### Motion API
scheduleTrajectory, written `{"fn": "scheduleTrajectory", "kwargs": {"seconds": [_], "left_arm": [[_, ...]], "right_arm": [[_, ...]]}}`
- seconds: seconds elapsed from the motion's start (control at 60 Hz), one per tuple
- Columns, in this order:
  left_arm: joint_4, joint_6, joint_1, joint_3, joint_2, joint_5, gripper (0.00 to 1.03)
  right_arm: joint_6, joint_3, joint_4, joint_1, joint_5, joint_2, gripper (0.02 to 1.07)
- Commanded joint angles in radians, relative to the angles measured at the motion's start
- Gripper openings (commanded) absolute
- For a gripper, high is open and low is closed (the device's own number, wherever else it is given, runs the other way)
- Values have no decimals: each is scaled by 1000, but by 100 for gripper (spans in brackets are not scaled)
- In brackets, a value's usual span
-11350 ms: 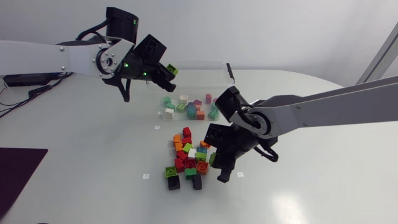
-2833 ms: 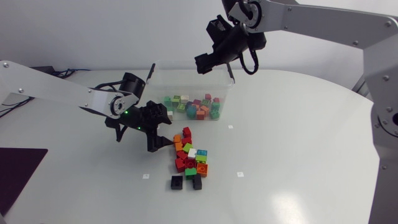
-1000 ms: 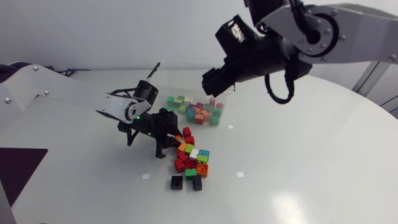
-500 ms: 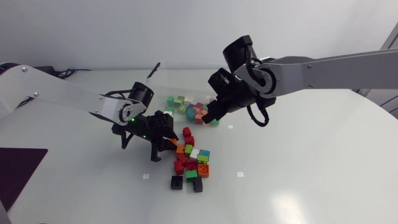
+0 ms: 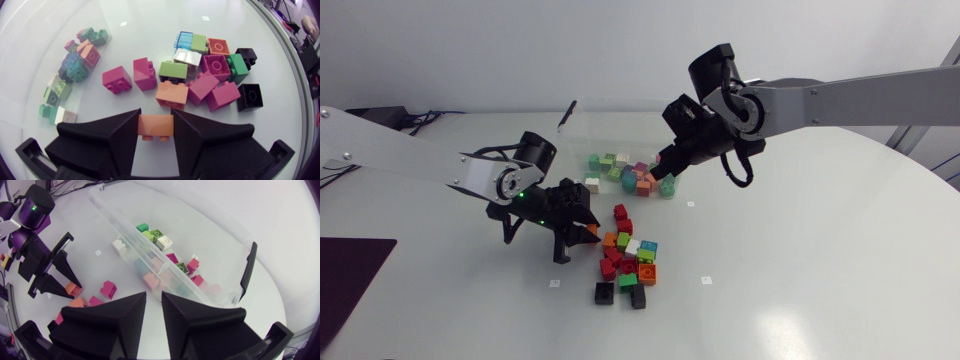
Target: Place the duplo bricks in the container
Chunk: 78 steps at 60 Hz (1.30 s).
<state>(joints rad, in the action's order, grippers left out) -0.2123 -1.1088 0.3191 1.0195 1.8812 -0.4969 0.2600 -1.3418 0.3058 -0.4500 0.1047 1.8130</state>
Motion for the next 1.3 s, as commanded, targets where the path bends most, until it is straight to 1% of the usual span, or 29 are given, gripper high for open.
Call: {"fn": "scheduleTrajectory", "kwargs": {"seconds": [0.0, 0.133, 0.233, 0.25, 0.317, 0.35, 0.367, 0.433, 0.533, 0.667, 0.733, 0.85, 0.883, 0.967, 1.117, 1.183, 1.233, 1.283], "left_arm": [[-9, -20, 5, -30, -37, -5, 16], [-9, -17, 11, -44, -54, -5, 16], [-9, -10, 9, -53, -76, -5, 16], [-9, -6, 9, -53, -80, -5, 16], [-9, -2, 3, -65, -108, -5, 16], [-7, 6, 0, -71, -126, -5, 16], [-4, 12, -2, -75, -134, -5, 16], [13, 38, -14, -88, -171, -5, 16], [56, 89, -32, -110, -215, -5, 16], [117, 147, -48, -148, -264, -5, 16], [160, 198, -60, -167, -298, -5, 16], [182, 271, -83, -174, -350, -5, 16], [186, 283, -84, -177, -358, -5, 16], [238, 356, -92, -194, -402, -3, 16], [272, 429, -121, -185, -435, -3, 16], [281, 445, -140, -187, -449, -3, 16], [289, 454, -144, -187, -455, -3, 16], [292, 457, -153, -188, -468, -3, 16]], "right_arm": [[19, -33, -16, 13, 3, 25, 30], [19, -25, -13, 11, 9, 31, 31], [8, 27, -4, -44, 9, -7, 32], [7, 33, -4, -53, 9, -12, 33], [-7, 56, 12, -92, 7, -35, 45], [-19, 58, 39, -113, 6, -38, 55], [-22, 58, 50, -119, 6, -38, 58], [-42, 56, 72, -145, -3, -34, 63], [-71, 32, 95, -171, -23, 8, 63], [-104, 4, 95, -185, -42, 71, 63], [-123, -10, 95, -191, -45, 103, 64], [-154, -37, 104, -205, -45, 140, 71], [-163, -49, 115, -213, -43, 155, 72], [-185, -82, 127, -230, -62, 200, 72], [-209, -163, 179, -239, -77, 278, 72], [-222, -192, 197, -239, -77, 304, 72], [-232, -209, 207, -239, -79, 321, 75], [-234, -229, 222, -239, -79, 336, 75]]}}
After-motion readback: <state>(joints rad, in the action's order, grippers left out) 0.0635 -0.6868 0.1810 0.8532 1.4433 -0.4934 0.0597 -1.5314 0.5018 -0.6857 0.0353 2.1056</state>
